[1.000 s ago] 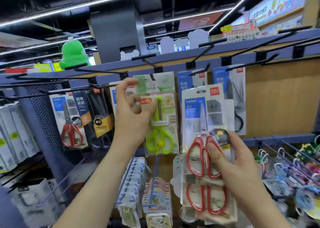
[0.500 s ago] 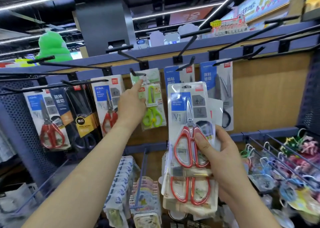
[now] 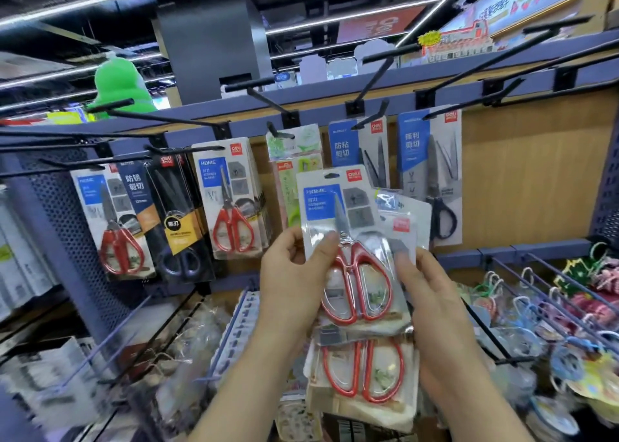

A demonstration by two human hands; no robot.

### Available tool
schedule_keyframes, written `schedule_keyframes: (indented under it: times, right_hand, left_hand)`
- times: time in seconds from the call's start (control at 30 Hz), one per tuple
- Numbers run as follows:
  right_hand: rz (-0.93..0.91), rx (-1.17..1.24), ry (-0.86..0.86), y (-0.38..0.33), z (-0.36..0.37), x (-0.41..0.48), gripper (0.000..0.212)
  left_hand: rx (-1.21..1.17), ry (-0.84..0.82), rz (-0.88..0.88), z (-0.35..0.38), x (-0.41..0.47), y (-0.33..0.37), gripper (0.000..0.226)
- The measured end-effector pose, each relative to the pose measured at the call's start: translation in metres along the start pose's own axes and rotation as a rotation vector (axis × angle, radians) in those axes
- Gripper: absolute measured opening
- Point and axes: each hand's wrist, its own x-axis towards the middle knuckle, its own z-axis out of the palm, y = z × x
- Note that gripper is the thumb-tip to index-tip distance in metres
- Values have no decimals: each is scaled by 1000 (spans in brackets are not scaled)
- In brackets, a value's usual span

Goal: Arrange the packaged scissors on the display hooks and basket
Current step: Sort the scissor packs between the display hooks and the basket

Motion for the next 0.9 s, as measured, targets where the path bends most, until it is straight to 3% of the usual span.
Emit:
schedule_keyframes:
  times: [0.17,0.3,0.37,0.47,0.53,0.8,0.9]
  right_hand:
    - [23,26,61,7,0,-5,24]
    - [-59,-45,142,6,0,-7,20]
    - [-107,-89,170,5,-1,-9,19]
    - [-157,-154,187,2,-1,-11,16]
    - [-189,-206,193,2,0,-12,14]
    - [-99,-143,166,8,6,-10,13]
    - [4,-153,58,13,14,-13,22]
  left_hand:
    - [-68,118,15,-4,-6,0,12]
    - [-168,178,79,-20,-5,4,33]
    - [-45,157,181,-37,-9,7,55]
    - [274,88,258,-58,-17,7,47]
    - [362,66,248,-66,-21,10,42]
    - [30,49,101,-88,-24,17,47]
    - [-51,25,93,-90,-28,14,57]
